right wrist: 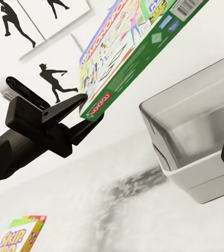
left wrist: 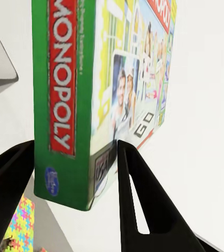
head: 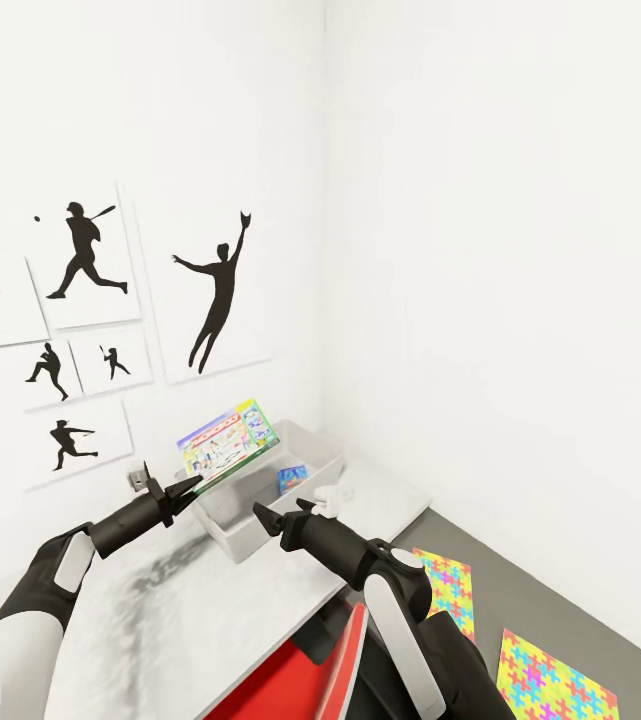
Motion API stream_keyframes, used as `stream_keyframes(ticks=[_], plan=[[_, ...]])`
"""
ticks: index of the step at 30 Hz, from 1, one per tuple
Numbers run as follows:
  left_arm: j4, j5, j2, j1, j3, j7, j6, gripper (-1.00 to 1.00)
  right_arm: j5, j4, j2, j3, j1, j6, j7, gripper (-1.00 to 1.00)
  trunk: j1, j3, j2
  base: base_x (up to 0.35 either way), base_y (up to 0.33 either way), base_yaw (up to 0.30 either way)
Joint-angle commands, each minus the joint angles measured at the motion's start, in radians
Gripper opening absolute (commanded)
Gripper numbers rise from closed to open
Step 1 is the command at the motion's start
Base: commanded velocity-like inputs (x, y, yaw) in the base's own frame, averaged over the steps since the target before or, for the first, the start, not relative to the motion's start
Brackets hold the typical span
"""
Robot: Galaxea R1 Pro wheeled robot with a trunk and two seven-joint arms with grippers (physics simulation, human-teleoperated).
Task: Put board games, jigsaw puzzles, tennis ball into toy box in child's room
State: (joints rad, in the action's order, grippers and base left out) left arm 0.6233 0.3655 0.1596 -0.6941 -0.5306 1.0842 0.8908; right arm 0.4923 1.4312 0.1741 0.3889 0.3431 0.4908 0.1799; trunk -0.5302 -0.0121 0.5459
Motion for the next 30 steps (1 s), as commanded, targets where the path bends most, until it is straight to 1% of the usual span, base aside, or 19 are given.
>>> stream_keyframes(ticks=[1, 30], plan=[[0.0, 0.001, 0.0, -0.001, -0.002, 0.002, 0.005, -1.0, 0.003, 0.0, 0.0, -0.001, 0.001, 0.005, 0.001, 1.0, 0.0, -0.001, 0.001, 0.0, 0.0, 0.0], [0.0, 0.001, 0.0, -0.001, -0.002, 0.002, 0.003, -1.0, 0.005, 0.001, 0.0, -0.001, 0.001, 0.005, 0.001, 1.0, 0.0, -0.001, 0.001, 0.014, 0.004, 0.0]])
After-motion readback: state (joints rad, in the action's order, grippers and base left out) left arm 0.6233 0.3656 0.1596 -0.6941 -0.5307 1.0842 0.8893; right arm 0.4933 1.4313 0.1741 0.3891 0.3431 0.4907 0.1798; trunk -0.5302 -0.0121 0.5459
